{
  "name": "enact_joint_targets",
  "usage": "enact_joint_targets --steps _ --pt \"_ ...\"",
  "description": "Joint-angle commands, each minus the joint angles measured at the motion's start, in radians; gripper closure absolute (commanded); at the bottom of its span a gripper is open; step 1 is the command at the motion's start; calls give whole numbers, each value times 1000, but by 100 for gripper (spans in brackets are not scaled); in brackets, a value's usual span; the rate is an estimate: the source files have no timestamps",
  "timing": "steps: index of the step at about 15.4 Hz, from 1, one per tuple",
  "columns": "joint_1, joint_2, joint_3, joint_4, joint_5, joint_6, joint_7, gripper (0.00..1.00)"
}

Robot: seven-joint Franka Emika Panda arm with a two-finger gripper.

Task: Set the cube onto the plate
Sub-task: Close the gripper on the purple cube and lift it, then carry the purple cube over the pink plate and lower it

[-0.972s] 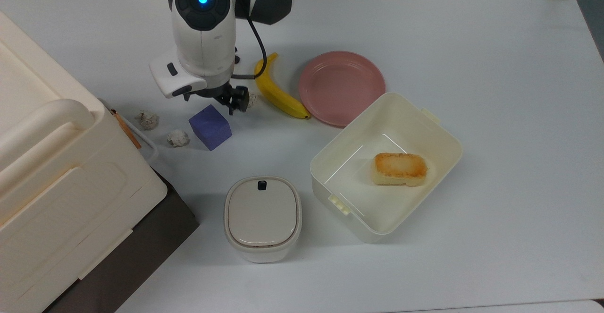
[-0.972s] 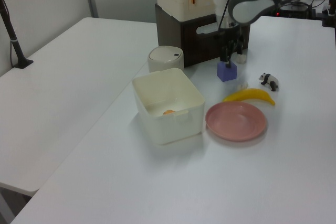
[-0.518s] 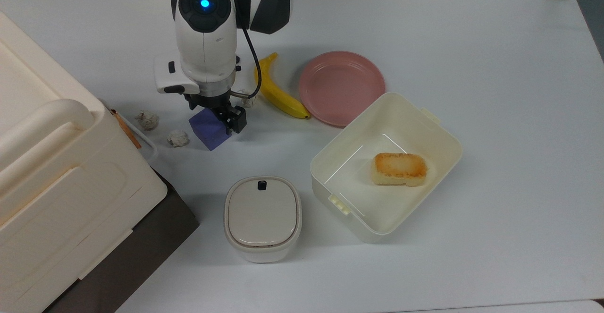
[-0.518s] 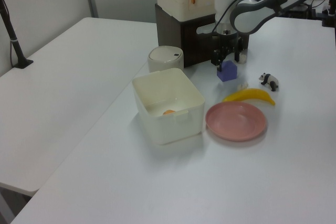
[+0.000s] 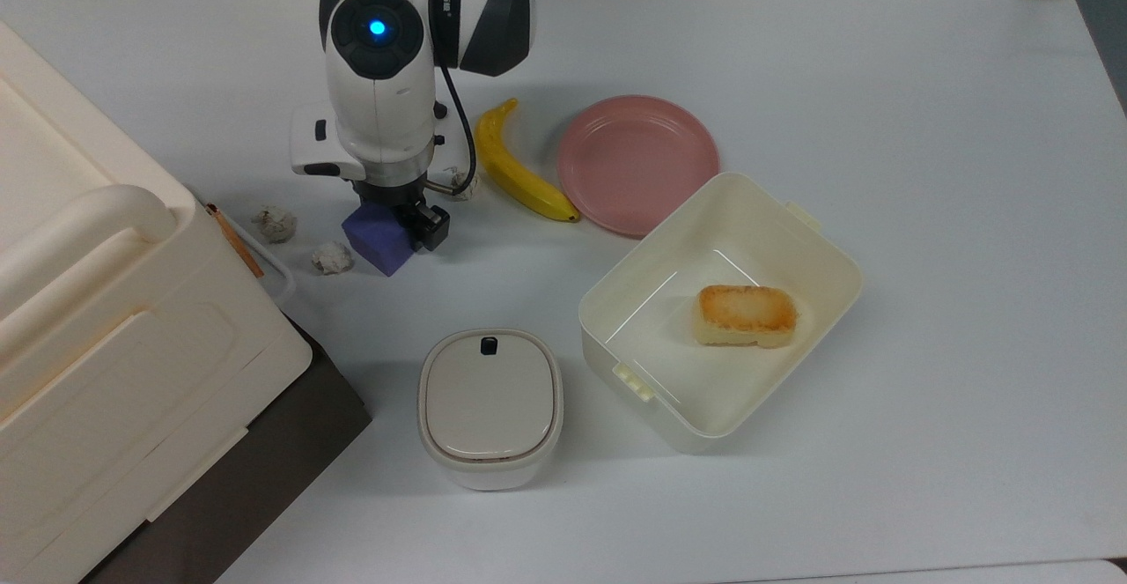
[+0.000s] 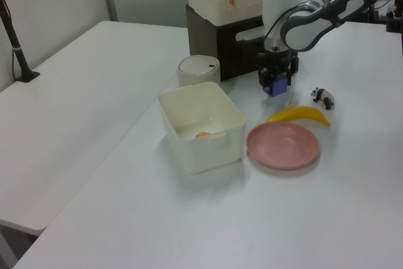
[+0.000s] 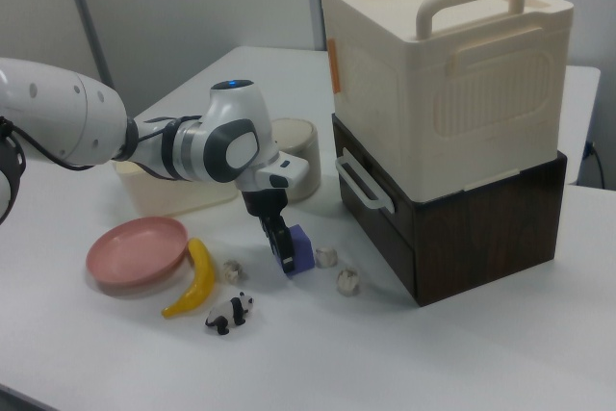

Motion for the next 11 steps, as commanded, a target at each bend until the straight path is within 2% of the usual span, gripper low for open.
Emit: enact_joint_targets --steps 1,4,8,11 --pt "-5 -15 -5 -18 24 28 14 53" --pt "-15 -24 -6 -17 59 26 8 53" --pt "-3 -102 3 -17 59 -18 -34 53" --pt "17 -170 44 -18 59 -89 -64 53"
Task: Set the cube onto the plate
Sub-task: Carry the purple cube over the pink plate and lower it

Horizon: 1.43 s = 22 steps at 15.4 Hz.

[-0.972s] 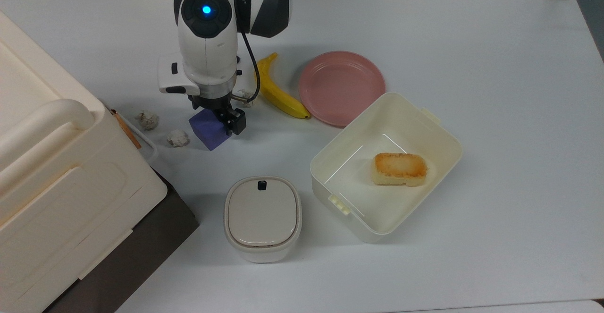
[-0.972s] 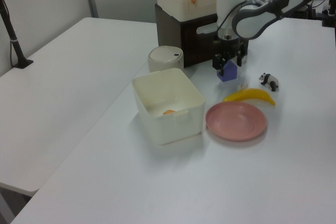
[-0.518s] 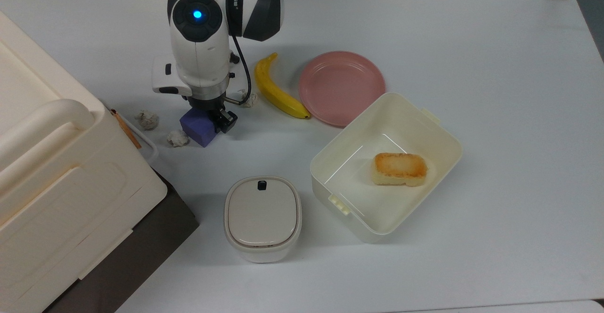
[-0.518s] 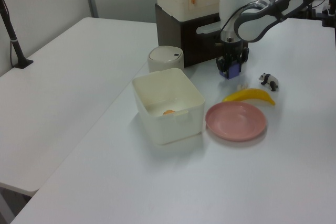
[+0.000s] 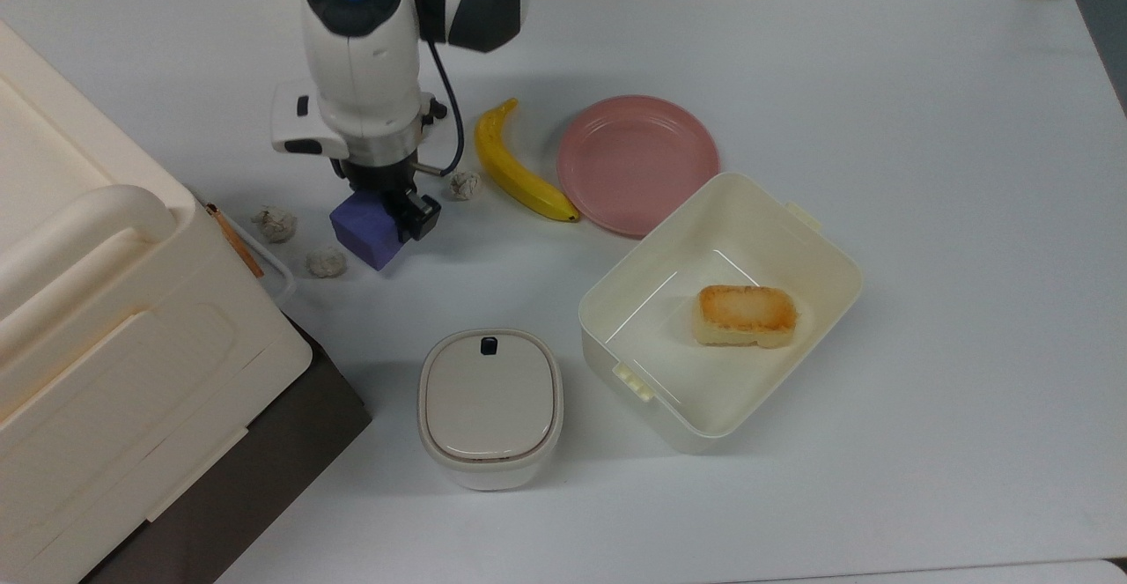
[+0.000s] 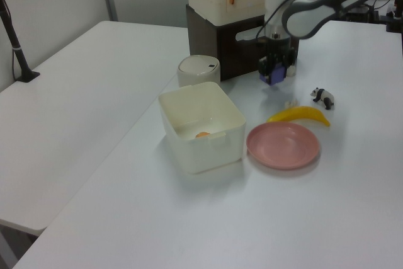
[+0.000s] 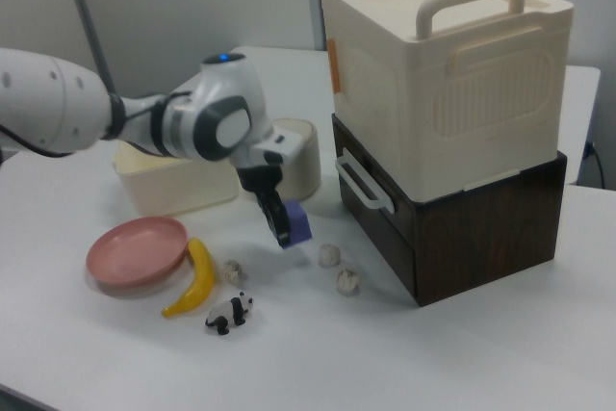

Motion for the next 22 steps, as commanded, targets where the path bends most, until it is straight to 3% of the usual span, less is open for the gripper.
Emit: enact_joint_targets --steps 1,3,6,14,15,16,17,18,22 --pt "32 -118 46 -29 20 -110 -44 53" --pt "46 -150 112 -30 20 -188 -41 53" --pt "89 -191 167 -32 20 -297 -21 55" --pt "325 -207 177 -81 5 -345 246 58" --pt "342 -208 177 -96 5 -345 256 54" --pt "345 -208 177 -98 5 -353 276 41" --pt "345 -207 177 -93 3 -368 293 13" --pt "345 -208 177 -92 -3 -376 298 0" --pt "343 -208 177 -87 -20 -379 301 0"
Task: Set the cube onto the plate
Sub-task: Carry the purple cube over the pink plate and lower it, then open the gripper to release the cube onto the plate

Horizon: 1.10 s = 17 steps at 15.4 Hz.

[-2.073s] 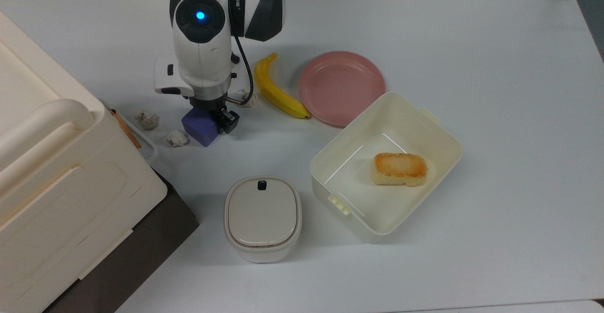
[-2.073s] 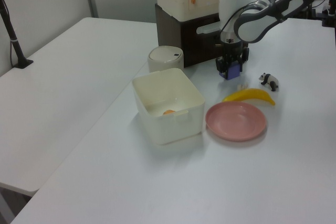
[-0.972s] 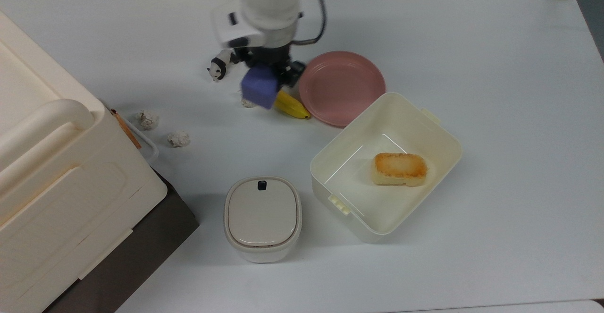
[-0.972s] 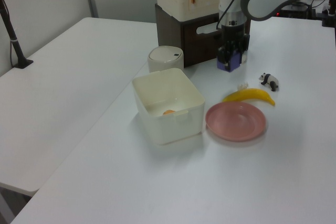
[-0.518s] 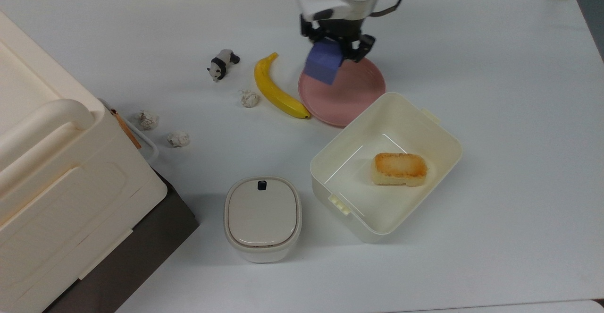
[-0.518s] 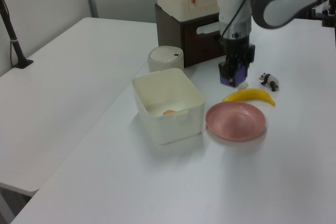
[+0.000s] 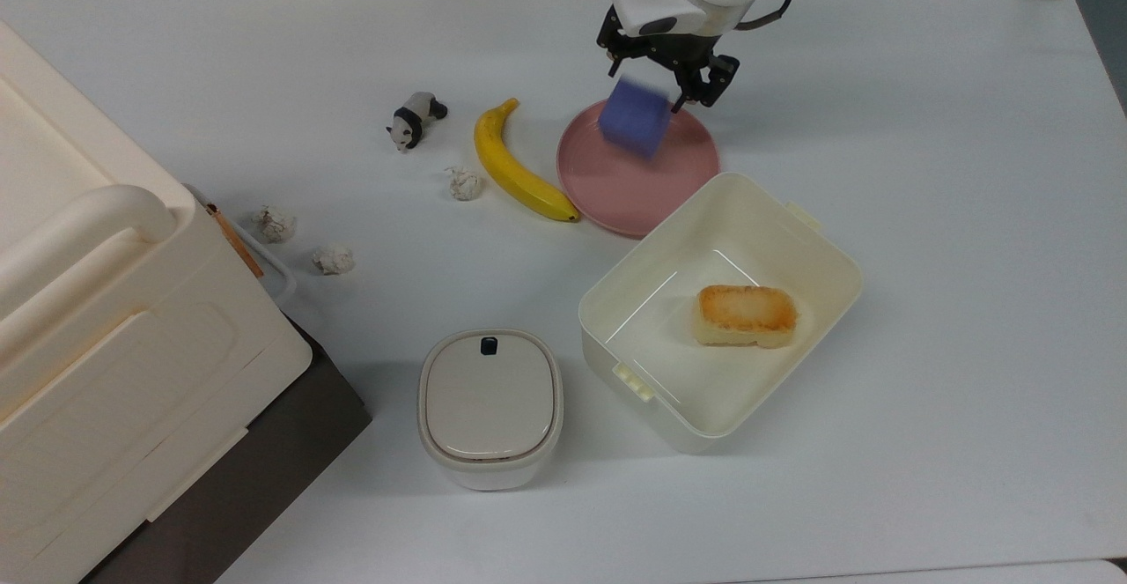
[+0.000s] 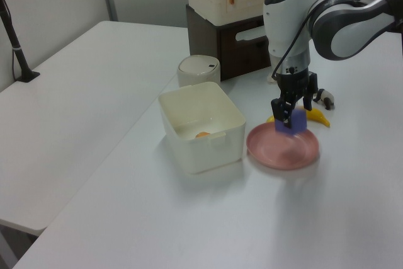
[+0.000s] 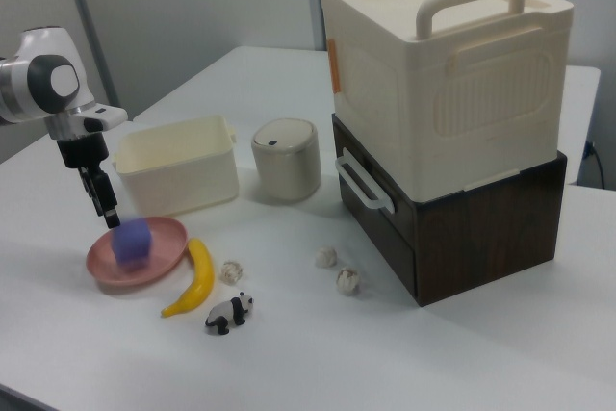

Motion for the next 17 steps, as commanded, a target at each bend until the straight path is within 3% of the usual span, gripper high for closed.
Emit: enact_joint_targets --steps 1,6,8,11,13,17 --pt "6 -20 -10 2 -14 -28 22 0" --pt "-15 -28 -14 21 -17 -35 13 0" --pt "-75 -49 -17 73 -25 -109 -40 0" --pt "-175 -82 -23 183 -11 -242 -227 0" --pt "-232 -146 -62 206 -3 -282 -424 0" --pt "-235 -235 -195 208 82 -272 -689 0"
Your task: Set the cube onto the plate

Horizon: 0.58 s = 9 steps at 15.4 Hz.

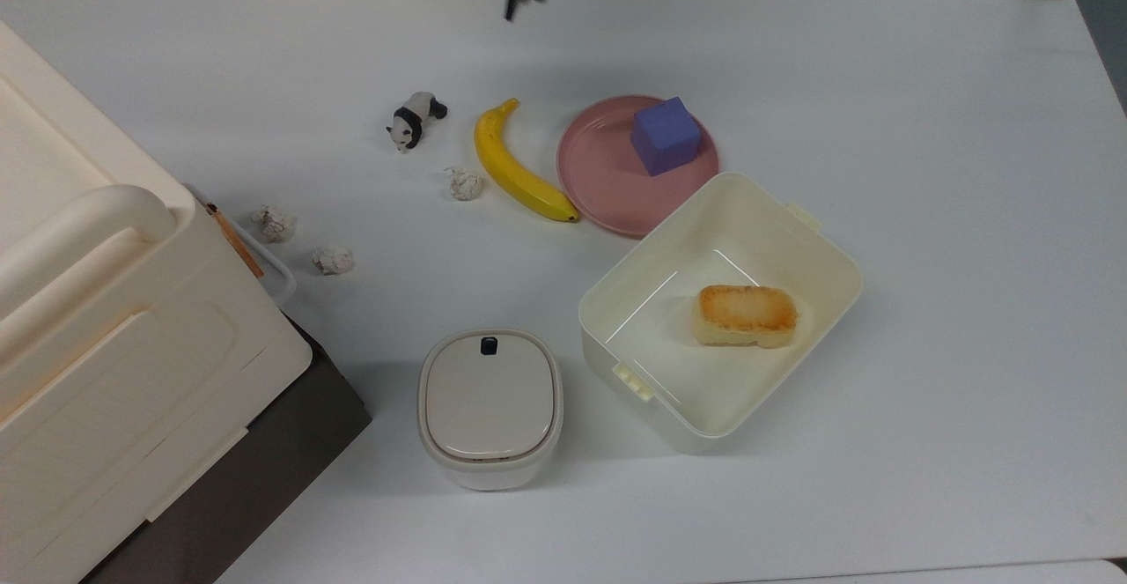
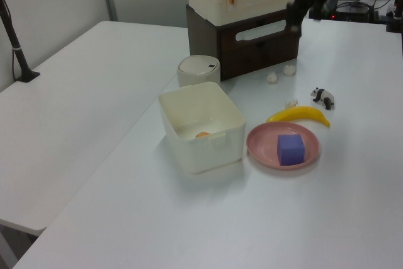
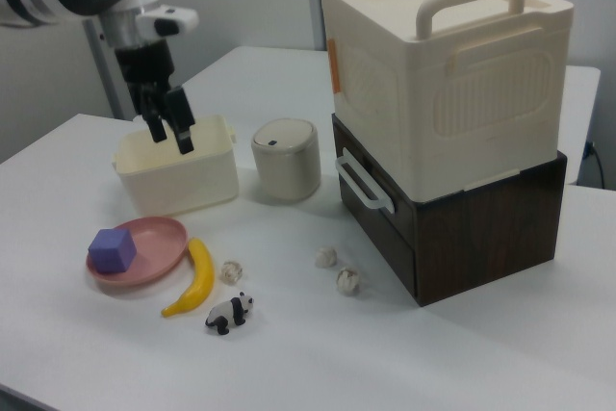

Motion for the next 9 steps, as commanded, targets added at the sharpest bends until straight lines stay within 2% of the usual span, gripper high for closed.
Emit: enact_joint_targets --steps 1,3,4,9 --pt "9 -75 -115 -17 88 -7 -230 0" --pt "9 -74 -178 13 116 -2 -283 0" --pt "11 -66 -194 31 123 -5 -284 0" --pt "23 -45 -217 90 126 -17 -255 0"
